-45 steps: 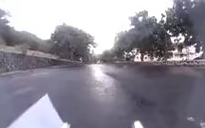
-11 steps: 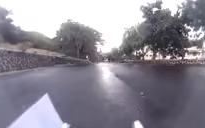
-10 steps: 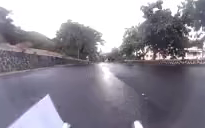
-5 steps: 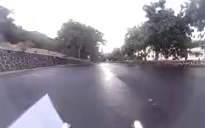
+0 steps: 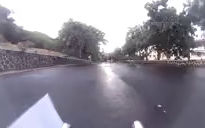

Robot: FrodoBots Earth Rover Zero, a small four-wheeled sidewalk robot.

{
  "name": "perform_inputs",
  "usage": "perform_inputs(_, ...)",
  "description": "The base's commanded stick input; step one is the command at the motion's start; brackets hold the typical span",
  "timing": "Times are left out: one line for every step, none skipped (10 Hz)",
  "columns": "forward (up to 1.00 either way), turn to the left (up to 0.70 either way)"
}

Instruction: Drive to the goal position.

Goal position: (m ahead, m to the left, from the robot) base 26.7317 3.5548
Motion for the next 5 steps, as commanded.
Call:
perform_inputs(0.50, 0.00)
perform_inputs(0.50, 0.00)
perform_inputs(0.50, 0.00)
perform_inputs(0.50, 0.00)
perform_inputs(0.50, 0.00)
